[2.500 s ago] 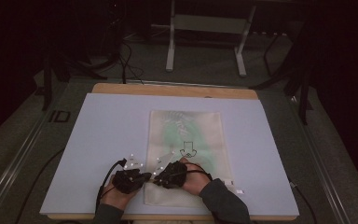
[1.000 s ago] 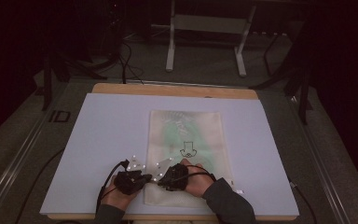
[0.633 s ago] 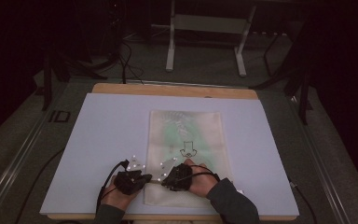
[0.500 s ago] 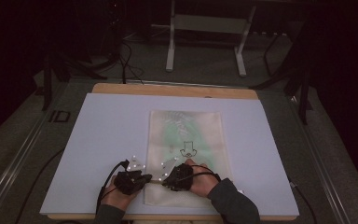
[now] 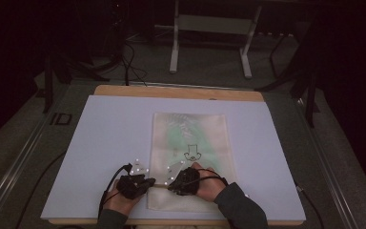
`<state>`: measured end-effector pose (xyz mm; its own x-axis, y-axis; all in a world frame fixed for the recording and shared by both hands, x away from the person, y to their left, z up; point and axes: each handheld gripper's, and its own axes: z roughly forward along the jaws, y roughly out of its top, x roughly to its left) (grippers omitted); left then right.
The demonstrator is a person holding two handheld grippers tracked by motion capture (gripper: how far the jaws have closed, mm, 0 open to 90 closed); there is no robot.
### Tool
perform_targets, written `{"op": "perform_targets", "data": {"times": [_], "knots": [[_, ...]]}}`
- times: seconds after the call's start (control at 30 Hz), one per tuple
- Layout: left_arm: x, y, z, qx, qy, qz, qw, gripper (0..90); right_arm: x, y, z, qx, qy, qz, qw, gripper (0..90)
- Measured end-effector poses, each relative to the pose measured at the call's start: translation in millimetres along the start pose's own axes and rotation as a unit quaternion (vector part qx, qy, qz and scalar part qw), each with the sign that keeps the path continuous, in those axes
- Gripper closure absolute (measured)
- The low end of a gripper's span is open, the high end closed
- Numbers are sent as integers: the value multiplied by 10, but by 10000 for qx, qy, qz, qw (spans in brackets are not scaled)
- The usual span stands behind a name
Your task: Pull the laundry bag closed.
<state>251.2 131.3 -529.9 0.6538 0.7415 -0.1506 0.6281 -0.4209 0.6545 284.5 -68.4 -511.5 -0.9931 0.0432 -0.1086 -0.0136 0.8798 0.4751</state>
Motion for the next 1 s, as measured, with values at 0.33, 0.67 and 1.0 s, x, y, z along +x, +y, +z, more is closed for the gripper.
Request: {"op": "perform_targets", "data": {"times": [0.33, 0.67, 1.0], "knots": [[0, 0, 0, 1, 1, -4, 10000, 895, 4, -45, -35, 39, -14, 12, 10000, 823], [1, 0, 0, 6, -2, -7, 10000, 895, 10, -53, -49, 73, -25, -10, 10000, 823], [-1, 0, -1, 11, 5, -3, 10000, 895, 22, -86, -81, 138, -44, -30, 9999, 823]]}}
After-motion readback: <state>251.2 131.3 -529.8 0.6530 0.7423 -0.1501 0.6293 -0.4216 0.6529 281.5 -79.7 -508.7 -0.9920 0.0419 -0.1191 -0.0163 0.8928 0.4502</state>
